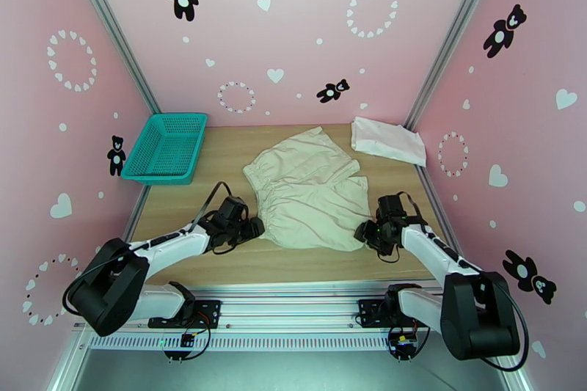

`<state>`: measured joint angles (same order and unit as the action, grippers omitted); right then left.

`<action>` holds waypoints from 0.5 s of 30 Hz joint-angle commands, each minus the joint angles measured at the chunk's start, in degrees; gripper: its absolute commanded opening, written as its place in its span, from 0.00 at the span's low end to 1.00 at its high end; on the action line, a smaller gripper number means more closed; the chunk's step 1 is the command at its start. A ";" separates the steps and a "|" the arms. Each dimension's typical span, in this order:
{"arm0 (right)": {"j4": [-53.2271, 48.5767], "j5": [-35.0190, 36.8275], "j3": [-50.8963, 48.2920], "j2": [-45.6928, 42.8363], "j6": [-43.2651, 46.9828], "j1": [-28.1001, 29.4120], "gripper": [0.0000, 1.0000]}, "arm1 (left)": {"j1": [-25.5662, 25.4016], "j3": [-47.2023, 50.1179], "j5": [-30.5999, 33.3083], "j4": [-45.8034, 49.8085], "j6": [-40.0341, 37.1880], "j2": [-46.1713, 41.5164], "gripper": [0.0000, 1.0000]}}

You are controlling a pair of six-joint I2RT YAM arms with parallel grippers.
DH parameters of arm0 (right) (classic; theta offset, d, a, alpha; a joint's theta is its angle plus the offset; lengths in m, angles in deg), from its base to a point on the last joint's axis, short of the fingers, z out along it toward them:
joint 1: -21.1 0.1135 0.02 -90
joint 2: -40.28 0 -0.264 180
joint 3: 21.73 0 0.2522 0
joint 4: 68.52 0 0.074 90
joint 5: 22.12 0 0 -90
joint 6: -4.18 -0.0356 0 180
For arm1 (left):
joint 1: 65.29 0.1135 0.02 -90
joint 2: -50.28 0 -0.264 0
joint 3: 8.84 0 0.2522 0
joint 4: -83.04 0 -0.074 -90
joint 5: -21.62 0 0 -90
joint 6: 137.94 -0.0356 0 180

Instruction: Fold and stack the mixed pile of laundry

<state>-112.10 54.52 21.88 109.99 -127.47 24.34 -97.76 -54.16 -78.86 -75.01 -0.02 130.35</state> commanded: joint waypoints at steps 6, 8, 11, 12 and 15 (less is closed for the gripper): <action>1.79 3.03 12.24 5.02 4.05 -0.09 0.10 | -1.29 -6.92 -0.54 -5.50 -2.09 -0.81 0.00; -2.11 4.72 18.40 5.66 6.32 -0.08 0.05 | -1.30 -8.73 1.20 -1.18 -4.02 -3.31 0.00; -7.02 6.59 25.99 6.21 9.13 -0.12 0.04 | -1.35 -10.26 2.28 3.90 -5.56 -6.31 0.00; -8.29 6.66 27.65 6.17 9.66 -0.08 0.04 | -1.37 -10.25 2.48 4.95 -5.56 -7.31 0.00; -12.39 6.66 29.62 4.98 10.30 -0.08 0.06 | -1.29 -9.56 3.10 8.17 -5.26 -10.55 0.00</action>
<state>-116.58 59.26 50.47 115.55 -119.64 24.36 -98.94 -63.62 -77.81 -73.24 -3.80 122.26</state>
